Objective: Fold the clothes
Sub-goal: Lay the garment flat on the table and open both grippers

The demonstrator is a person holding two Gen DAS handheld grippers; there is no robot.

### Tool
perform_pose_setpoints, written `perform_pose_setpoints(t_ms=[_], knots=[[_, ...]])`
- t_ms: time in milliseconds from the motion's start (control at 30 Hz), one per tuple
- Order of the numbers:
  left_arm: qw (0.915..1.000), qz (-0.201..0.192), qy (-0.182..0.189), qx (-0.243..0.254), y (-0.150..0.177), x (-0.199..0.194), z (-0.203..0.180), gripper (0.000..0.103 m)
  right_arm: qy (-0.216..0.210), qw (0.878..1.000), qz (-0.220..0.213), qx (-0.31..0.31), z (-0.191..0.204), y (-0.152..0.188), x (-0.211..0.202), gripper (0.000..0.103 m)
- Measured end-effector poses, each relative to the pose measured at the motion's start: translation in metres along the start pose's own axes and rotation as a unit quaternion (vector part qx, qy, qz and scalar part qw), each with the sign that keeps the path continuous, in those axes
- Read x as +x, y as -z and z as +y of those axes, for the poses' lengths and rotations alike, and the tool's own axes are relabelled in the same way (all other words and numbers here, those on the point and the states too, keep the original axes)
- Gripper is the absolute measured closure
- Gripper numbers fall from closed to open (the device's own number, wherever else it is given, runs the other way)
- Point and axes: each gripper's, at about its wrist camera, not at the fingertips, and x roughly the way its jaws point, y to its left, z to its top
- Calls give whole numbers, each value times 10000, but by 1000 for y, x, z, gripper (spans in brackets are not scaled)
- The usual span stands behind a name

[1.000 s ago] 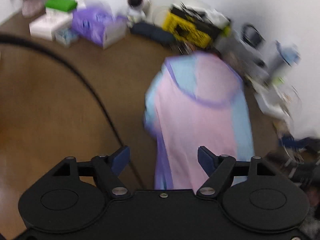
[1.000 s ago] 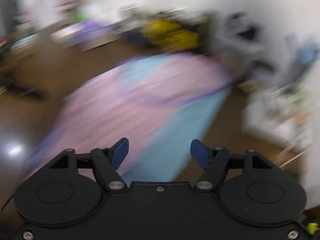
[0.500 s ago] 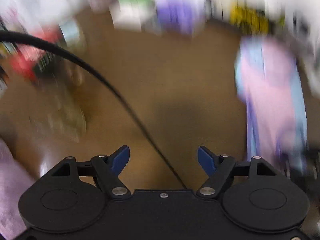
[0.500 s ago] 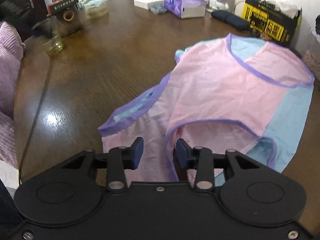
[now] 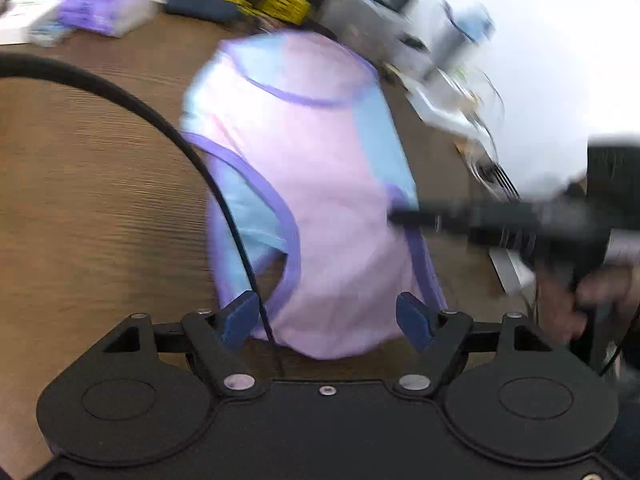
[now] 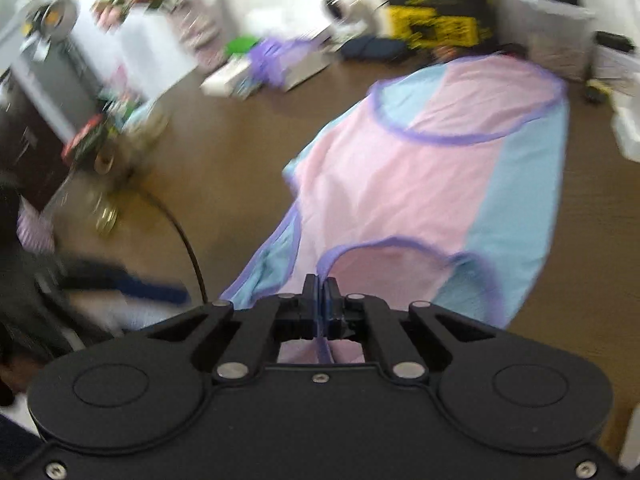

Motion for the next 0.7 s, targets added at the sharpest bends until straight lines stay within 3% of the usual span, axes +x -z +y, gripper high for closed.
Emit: perform_pose_setpoints(t_ms=[100, 133, 167, 233, 333, 400, 433, 500, 533, 600, 667, 700], knots=[[9997, 54, 222, -103, -8, 15, -2, 29, 293, 9995, -115, -58, -11, -9, -2, 99], [9984, 172, 421, -349, -13, 20, 1, 29, 424, 9989, -176, -97, -15, -13, -2, 99], [9938, 359, 768, -726, -19, 23, 8, 29, 620, 9978, -231, -55, -24, -18, 4, 99], [9763, 641, 1523, -1394, -19, 24, 19, 28, 953, 9954, -85, 26, -35, -20, 18, 98], [9553, 702, 2152, -1900, -19, 23, 29, 26, 1261, 9916, 248, -150, -40, -21, 31, 95], [9431, 595, 2538, -2065, -21, 23, 32, 24, 1145, 9929, 203, -227, -37, -21, 22, 75], [9411, 402, 2533, -2205, -23, 23, 35, 22, 983, 9947, 110, -267, -33, -20, 12, 72], [9359, -174, 2375, -2595, -24, 20, 42, 20, 787, 9964, -14, -313, -27, -17, 0, 65], [9338, -497, 2107, -2849, -25, 20, 48, 16, 740, 9968, 6, -306, -27, -16, -2, 63], [9232, -1186, 1310, -3412, -24, 21, 63, 9, 782, 9963, 157, -315, -26, -9, -2, 36], [9136, -1458, -343, -3779, -35, 25, 77, 8, 930, 9944, 306, -387, -25, -4, 0, 32], [9125, -1494, -1026, -3668, -42, 25, 79, 8, 967, 9933, 405, -480, -24, -1, 1, 32]])
